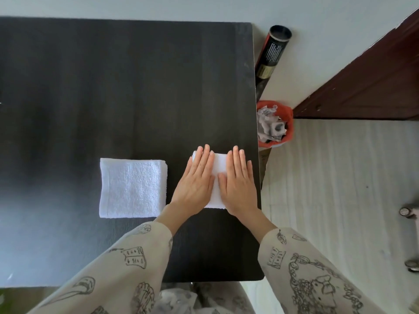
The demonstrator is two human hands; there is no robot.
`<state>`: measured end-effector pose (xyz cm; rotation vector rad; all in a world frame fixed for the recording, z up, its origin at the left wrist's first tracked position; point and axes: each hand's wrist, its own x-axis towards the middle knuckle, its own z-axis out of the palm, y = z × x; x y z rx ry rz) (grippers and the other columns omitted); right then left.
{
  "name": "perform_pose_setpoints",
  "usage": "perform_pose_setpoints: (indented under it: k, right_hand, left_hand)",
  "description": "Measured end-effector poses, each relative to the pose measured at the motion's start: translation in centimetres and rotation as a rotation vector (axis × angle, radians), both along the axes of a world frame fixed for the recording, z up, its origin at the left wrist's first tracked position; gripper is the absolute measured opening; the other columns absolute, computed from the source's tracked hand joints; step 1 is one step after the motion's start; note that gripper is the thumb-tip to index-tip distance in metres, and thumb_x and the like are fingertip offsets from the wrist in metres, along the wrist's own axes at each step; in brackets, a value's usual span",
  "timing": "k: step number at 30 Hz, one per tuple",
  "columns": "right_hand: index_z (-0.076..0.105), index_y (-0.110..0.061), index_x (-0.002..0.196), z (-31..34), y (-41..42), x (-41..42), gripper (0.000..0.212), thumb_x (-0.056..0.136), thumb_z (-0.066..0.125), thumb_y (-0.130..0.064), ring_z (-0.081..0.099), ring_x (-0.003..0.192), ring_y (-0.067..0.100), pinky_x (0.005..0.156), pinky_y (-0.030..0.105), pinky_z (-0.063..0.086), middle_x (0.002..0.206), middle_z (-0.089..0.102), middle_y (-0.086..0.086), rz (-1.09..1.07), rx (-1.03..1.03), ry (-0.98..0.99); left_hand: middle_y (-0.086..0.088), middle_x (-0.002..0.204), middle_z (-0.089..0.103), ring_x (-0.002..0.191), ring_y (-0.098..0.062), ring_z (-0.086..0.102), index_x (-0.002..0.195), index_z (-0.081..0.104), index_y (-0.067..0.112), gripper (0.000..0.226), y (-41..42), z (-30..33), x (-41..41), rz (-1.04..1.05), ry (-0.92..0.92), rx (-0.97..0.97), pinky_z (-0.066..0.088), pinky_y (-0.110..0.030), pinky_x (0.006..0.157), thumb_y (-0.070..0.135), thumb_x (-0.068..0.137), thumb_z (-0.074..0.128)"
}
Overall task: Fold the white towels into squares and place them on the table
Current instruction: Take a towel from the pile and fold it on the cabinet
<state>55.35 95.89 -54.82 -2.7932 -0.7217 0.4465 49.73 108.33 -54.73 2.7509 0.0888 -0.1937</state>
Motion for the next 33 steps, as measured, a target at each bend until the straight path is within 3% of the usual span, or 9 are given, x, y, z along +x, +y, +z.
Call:
perform_pose_setpoints:
  k: [4, 8, 10, 12, 15, 20, 27, 30, 33]
  right_hand:
    - [-0.012, -0.029, 0.144, 2.4, -0.3, 0.9, 0.055, 0.1, 0.019, -0.04, -0.006, 0.145, 0.011, 0.119, 0.033, 0.005, 0.158, -0.008, -0.003, -0.338, 0.451, 0.373]
    - [0.036, -0.032, 0.118, 4.6, -0.2, 1.8, 0.066, 0.077, 0.02, -0.081, 0.042, 0.126, 0.022, 0.107, 0.039, 0.034, 0.127, 0.041, -0.003, -0.852, 0.673, 0.873]
    - [0.047, -0.024, 0.119, 5.3, -0.2, 1.9, 0.061, 0.091, 0.014, -0.067, 0.05, 0.119, 0.025, 0.104, 0.042, 0.039, 0.126, 0.052, 0.003, -0.942, 0.655, 1.0]
    - [0.049, -0.021, 0.124, 5.8, -0.1, 2.3, 0.058, 0.096, 0.014, -0.057, 0.053, 0.116, 0.025, 0.103, 0.041, 0.04, 0.126, 0.054, 0.006, -0.969, 0.624, 1.03]
    - [0.047, -0.019, 0.123, 6.1, 0.2, 2.6, 0.053, 0.098, 0.015, -0.054, 0.054, 0.103, 0.021, 0.092, 0.036, 0.042, 0.112, 0.055, 0.004, -0.976, 0.594, 1.025]
    - [0.043, -0.024, 0.102, 6.0, 0.4, 2.7, 0.04, 0.099, 0.013, -0.051, 0.049, 0.078, 0.012, 0.078, 0.032, 0.038, 0.091, 0.051, -0.002, -0.969, 0.594, 1.041]
    - [0.05, -0.021, 0.114, 5.4, 0.4, 2.7, 0.055, 0.095, 0.016, -0.059, 0.056, 0.103, 0.024, 0.087, 0.036, 0.045, 0.109, 0.058, 0.006, -1.015, 0.566, 1.06]
    - [0.051, -0.018, 0.116, 5.3, 0.2, 2.7, 0.058, 0.095, 0.016, -0.059, 0.057, 0.102, 0.025, 0.08, 0.034, 0.046, 0.104, 0.059, 0.005, -1.012, 0.536, 1.03]
    - [0.049, -0.017, 0.124, 5.4, 0.3, 2.7, 0.06, 0.096, 0.015, -0.057, 0.056, 0.102, 0.024, 0.079, 0.033, 0.044, 0.117, 0.057, 0.009, -0.987, 0.507, 1.019]
  left_hand:
    - [0.007, 0.149, -0.021, 0.14, -0.013, -0.02, 0.145, -0.01, 0.01, 0.063, -0.2, 2.4, 0.3, 0.395, 0.007, -0.499, -0.003, -0.025, 0.114, 0.011, 0.099, 0.032]
    - [0.008, 0.153, 0.017, 0.139, -0.012, 0.023, 0.148, -0.003, 0.019, 0.059, -0.5, 4.9, 1.1, 0.843, 0.248, -0.95, 0.022, -0.028, 0.11, 0.031, 0.1, 0.03]
    - [0.018, 0.106, 0.049, 0.095, 0.0, 0.049, 0.133, 0.032, 0.031, 0.033, -0.4, 4.8, 0.9, 0.875, 0.303, -0.952, 0.039, -0.024, 0.084, 0.032, 0.101, 0.027]
    - [0.008, 0.073, 0.039, 0.065, -0.007, 0.039, 0.087, 0.043, 0.026, 0.021, -0.4, 4.7, 0.9, 0.877, 0.281, -0.885, 0.034, -0.023, 0.062, 0.029, 0.1, 0.026]
    - [-0.011, 0.087, 0.052, 0.074, -0.015, 0.046, 0.097, 0.046, 0.009, 0.03, -0.4, 4.2, 0.8, 0.869, 0.279, -0.842, 0.04, -0.03, 0.067, 0.03, 0.099, 0.025]
    - [-0.009, 0.105, 0.059, 0.089, -0.017, 0.054, 0.127, 0.042, 0.025, 0.036, -0.4, 4.2, 0.8, 0.824, 0.312, -0.881, 0.049, -0.04, 0.085, 0.034, 0.1, 0.021]
    - [-0.009, 0.122, 0.054, 0.11, -0.026, 0.053, 0.137, 0.034, 0.023, 0.048, 0.2, 4.0, 0.9, 0.817, 0.4, -0.884, 0.044, -0.046, 0.098, 0.044, 0.097, 0.018]
    - [0.005, 0.129, 0.045, 0.091, -0.002, 0.05, 0.148, 0.012, 0.022, 0.054, 0.3, 5.5, 1.0, 0.795, 0.399, -0.819, 0.04, -0.02, 0.087, 0.044, 0.099, 0.017]
    - [0.025, 0.091, 0.046, 0.056, 0.018, 0.041, 0.148, 0.018, 0.019, 0.049, 0.7, 8.0, 0.3, 0.757, 0.205, -0.703, 0.033, 0.002, 0.059, 0.033, 0.101, 0.024]
